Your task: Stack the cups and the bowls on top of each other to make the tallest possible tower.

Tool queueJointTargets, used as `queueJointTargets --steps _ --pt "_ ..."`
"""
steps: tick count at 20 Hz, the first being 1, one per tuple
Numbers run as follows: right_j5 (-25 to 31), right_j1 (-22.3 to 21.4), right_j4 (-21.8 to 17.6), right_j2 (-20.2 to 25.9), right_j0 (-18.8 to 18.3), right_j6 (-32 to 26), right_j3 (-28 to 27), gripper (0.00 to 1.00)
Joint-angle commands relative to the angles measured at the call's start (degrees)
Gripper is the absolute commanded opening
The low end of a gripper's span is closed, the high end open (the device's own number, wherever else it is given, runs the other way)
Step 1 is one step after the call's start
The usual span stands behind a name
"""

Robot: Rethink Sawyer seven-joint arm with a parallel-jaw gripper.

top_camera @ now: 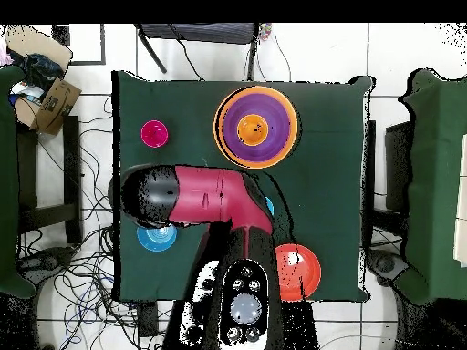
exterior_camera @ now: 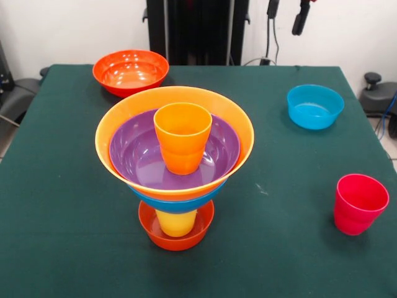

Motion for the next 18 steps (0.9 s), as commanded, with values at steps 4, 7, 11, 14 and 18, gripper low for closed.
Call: queueJointTargets --steps 4,7,11,14,18 --pt "-16.2 9.7 -1.7 4.2 -0.6 2.2 3.1 1.0" --pt "-23.1 11.8 -1.2 4.4 0.2 4.3 6.4 1.0" --pt "-28.5 14.7 0.1 5.0 1.3 6.1 9.2 1.0" --pt "-32.1 17.6 1.2 4.2 3.1 8.4 9.3 1.0" --pt "-32.7 19.9 3.4 3.0 5.1 9.8 8.0 1.0"
